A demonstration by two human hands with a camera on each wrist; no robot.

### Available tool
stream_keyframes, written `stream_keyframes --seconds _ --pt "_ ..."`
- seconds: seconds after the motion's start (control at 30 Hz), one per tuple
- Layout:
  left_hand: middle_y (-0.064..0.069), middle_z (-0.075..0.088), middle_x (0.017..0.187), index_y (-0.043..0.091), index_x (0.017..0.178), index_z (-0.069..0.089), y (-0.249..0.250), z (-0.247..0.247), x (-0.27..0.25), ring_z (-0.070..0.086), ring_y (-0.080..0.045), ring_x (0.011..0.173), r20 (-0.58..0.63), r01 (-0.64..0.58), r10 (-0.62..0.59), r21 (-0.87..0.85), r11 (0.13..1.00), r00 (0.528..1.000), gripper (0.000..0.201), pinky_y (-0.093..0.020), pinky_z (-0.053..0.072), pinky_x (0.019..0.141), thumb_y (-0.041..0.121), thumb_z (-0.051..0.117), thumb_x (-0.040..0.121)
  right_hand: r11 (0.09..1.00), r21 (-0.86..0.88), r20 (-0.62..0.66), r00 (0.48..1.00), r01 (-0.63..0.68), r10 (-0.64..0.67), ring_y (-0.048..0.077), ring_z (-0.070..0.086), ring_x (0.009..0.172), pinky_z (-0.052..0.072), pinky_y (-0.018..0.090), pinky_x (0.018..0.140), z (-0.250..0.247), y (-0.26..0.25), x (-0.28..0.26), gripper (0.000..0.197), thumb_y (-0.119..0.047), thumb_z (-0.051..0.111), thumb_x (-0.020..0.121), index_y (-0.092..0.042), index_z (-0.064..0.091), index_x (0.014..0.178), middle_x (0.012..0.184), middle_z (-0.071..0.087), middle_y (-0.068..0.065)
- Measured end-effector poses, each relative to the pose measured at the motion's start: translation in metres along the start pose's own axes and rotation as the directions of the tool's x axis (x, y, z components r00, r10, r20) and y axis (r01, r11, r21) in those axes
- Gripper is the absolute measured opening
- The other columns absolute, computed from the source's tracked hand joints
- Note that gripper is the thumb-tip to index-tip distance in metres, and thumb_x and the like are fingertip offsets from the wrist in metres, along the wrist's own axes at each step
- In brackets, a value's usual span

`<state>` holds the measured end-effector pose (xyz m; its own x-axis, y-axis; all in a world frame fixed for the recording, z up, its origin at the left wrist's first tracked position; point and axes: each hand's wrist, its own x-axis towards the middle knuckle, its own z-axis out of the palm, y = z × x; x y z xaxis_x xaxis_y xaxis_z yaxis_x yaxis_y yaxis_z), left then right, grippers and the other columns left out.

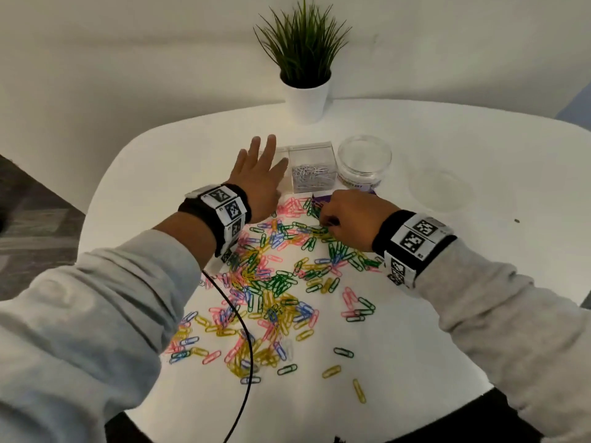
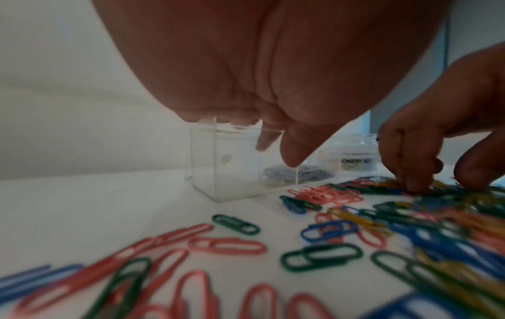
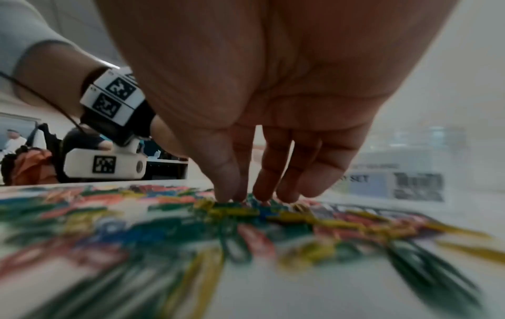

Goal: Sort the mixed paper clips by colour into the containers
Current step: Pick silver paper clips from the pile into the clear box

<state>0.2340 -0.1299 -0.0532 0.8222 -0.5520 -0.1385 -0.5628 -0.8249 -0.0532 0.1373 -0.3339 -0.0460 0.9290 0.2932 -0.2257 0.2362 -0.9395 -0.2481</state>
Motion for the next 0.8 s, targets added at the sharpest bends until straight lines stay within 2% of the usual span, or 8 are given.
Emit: stream_keyframes --seconds 0.07,0.13,0.2,0.23,0.3,0.5,0.67,0.8 --pt "-0.013 -0.006 0.164 0.021 0.154 0.026 0.008 -0.008 -0.015 -0.007 -0.038 0.149 -0.182 -0.059 0.057 -0.005 0.998 0.982 0.067 -0.056 0.006 0.120 0.028 0.056 0.094 0.999 0.003 -0.005 0.999 -0.052 0.052 0.024 0.055 0.105 0.049 0.037 0.087 0.006 0.005 -0.006 0.029 -0.028 0.058 0.092 -0.028 0.062 0.121 0.114 0.055 0.003" --pt "-0.012 0.037 0.151 0.026 0.142 0.047 0.022 -0.016 -0.030 0.030 -0.038 0.138 -0.314 -0.192 0.173 -0.030 0.981 0.933 0.055 -0.055 0.032 0.108 0.021 0.060 0.089 0.996 0.022 -0.003 0.997 -0.081 0.081 0.022 0.053 0.106 0.049 0.039 0.090 0.006 0.007 -0.009 0.032 -0.031 0.060 0.090 -0.029 0.060 0.121 0.116 0.052 0.001" --pt "-0.004 0.057 0.127 0.031 0.133 0.058 0.035 -0.015 -0.042 0.052 -0.029 0.116 -0.169 -0.288 0.269 -0.100 0.952 0.948 0.045 -0.047 0.047 0.093 0.013 0.055 0.092 0.997 0.030 -0.023 0.997 -0.071 0.072 0.022 0.053 0.106 0.048 0.039 0.089 0.006 0.006 -0.009 0.030 -0.031 0.059 0.091 -0.029 0.060 0.121 0.115 0.052 0.001" --pt "-0.001 0.059 0.122 0.034 0.131 0.060 0.039 -0.010 -0.048 0.055 -0.027 0.111 -0.066 -0.311 0.305 -0.107 0.945 0.950 0.045 -0.044 0.049 0.089 0.011 0.053 0.093 0.998 0.027 -0.036 0.998 -0.054 0.055 0.023 0.053 0.107 0.048 0.040 0.090 0.006 0.004 -0.007 0.028 -0.029 0.056 0.093 -0.030 0.062 0.120 0.114 0.052 0.001" --pt "0.003 0.061 0.120 0.038 0.127 0.063 0.040 0.001 -0.057 0.058 -0.024 0.108 0.005 -0.334 0.336 -0.092 0.938 0.942 0.043 -0.041 0.051 0.084 0.012 0.054 0.093 0.999 0.031 -0.036 0.999 -0.014 0.015 0.023 0.054 0.107 0.048 0.040 0.091 0.006 0.000 -0.004 0.029 -0.025 0.050 0.096 -0.033 0.065 0.119 0.114 0.054 0.001" --pt "0.003 0.066 0.117 0.026 0.109 0.075 0.020 0.012 -0.077 0.062 -0.023 0.106 -0.113 -0.256 0.233 -0.275 0.927 0.966 0.029 -0.035 0.051 0.087 0.011 0.060 0.090 0.999 0.042 0.004 1.000 -0.021 0.021 0.022 0.058 0.095 0.051 0.040 0.085 0.001 -0.002 0.002 0.020 -0.036 0.052 0.097 -0.029 0.068 0.105 0.105 0.055 -0.001" --pt "0.002 0.063 0.119 0.026 0.117 0.070 0.001 0.011 -0.083 0.059 -0.022 0.110 -0.146 -0.020 -0.031 -0.336 0.942 0.989 0.029 -0.033 0.048 0.092 0.017 0.052 0.095 0.998 0.035 -0.021 0.999 -0.044 0.045 0.018 0.056 0.089 0.044 0.031 0.074 -0.002 -0.005 0.012 0.015 -0.036 0.057 0.096 -0.024 0.066 0.101 0.098 0.055 -0.004" --pt "0.001 0.058 0.120 0.028 0.121 0.064 -0.015 0.005 -0.089 0.057 -0.022 0.111 -0.057 0.175 -0.204 -0.323 0.930 0.977 0.028 -0.034 0.046 0.092 0.025 0.049 0.097 0.999 -0.003 -0.013 0.999 -0.037 0.037 0.018 0.058 0.087 0.046 0.031 0.074 -0.001 -0.004 0.015 0.011 -0.030 0.060 0.093 -0.024 0.067 0.100 0.096 0.055 -0.005"
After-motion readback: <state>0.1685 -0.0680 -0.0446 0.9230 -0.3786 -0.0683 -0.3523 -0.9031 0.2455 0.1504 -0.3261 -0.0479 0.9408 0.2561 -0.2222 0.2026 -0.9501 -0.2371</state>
